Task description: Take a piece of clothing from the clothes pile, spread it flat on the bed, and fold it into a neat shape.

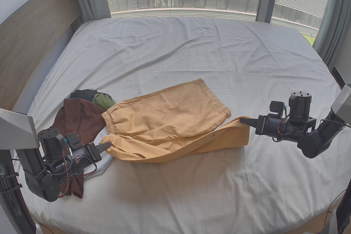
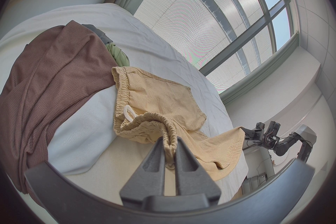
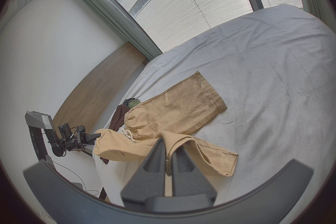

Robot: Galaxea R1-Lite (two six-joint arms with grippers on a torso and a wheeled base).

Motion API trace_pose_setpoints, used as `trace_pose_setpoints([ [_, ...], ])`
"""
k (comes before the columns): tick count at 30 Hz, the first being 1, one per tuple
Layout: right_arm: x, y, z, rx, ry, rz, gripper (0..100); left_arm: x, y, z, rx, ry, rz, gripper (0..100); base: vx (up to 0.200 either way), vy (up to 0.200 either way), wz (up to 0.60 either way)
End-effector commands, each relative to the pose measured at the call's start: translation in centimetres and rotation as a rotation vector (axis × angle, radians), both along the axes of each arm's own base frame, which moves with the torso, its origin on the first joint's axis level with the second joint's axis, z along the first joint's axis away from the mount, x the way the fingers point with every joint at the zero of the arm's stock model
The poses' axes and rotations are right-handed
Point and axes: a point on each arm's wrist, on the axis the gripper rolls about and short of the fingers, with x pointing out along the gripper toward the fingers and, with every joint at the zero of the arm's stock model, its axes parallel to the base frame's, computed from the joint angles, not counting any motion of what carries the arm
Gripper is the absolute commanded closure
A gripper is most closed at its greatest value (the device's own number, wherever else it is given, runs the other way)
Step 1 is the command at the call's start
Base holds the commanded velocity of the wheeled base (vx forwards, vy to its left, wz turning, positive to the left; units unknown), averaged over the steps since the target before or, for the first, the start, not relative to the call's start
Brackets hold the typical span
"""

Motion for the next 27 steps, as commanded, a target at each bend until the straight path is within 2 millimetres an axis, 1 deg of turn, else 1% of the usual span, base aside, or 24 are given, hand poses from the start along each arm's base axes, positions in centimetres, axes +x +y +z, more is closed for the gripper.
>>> trace_pose_setpoints([
  [1, 0.2, 0.0, 1.4, 0.006, -0.029, 0.001, 100, 0.2, 0.0, 0.2, -0.003, -0.01, 0.003, 100, 0.0, 0.0, 0.0],
  [5, 0.5, 0.1, 1.9, 0.008, -0.038, 0.001, 100, 0.3, 0.1, 0.3, -0.009, -0.012, 0.008, 100, 0.0, 0.0, 0.0],
  [9, 1.2, 0.3, 2.4, 0.006, -0.047, -0.013, 100, 0.9, 0.1, 0.5, -0.022, -0.026, 0.052, 100, 0.0, 0.0, 0.0],
  [14, 1.9, 0.4, 3.0, 0.007, -0.075, -0.026, 100, 1.0, 0.1, 0.7, -0.024, -0.032, 0.058, 100, 0.0, 0.0, 0.0],
  [16, 2.3, 0.4, 2.9, 0.007, -0.071, -0.028, 100, 1.2, 0.2, 0.7, -0.026, -0.038, 0.062, 100, 0.0, 0.0, 0.0],
  [21, 3.2, 0.6, 3.7, 0.008, -0.068, -0.031, 100, 1.6, 0.2, 1.2, -0.046, -0.052, 0.089, 100, 0.0, 0.0, 0.0],
  [22, 3.8, 0.8, 4.2, 0.011, -0.077, -0.041, 100, 2.1, 0.1, 1.5, -0.064, -0.066, 0.118, 100, 0.0, 0.0, 0.0],
  [23, 3.8, 0.8, 4.2, 0.011, -0.077, -0.041, 100, 2.1, 0.1, 1.5, -0.064, -0.066, 0.118, 100, 0.0, 0.0, 0.0],
  [24, 4.2, 0.8, 4.5, 0.014, -0.082, -0.05, 100, 2.2, 0.0, 1.7, -0.077, -0.068, 0.142, 100, 0.0, 0.0, 0.0],
  [25, 5.0, 1.0, 4.9, 0.017, -0.092, -0.053, 100, 2.6, 0.0, 1.9, -0.092, -0.078, 0.165, 100, 0.0, 0.0, 0.0],
  [27, 5.3, 1.1, 5.1, 0.017, -0.093, -0.055, 100, 2.7, 0.0, 2.0, -0.095, -0.079, 0.167, 100, 0.0, 0.0, 0.0],
])
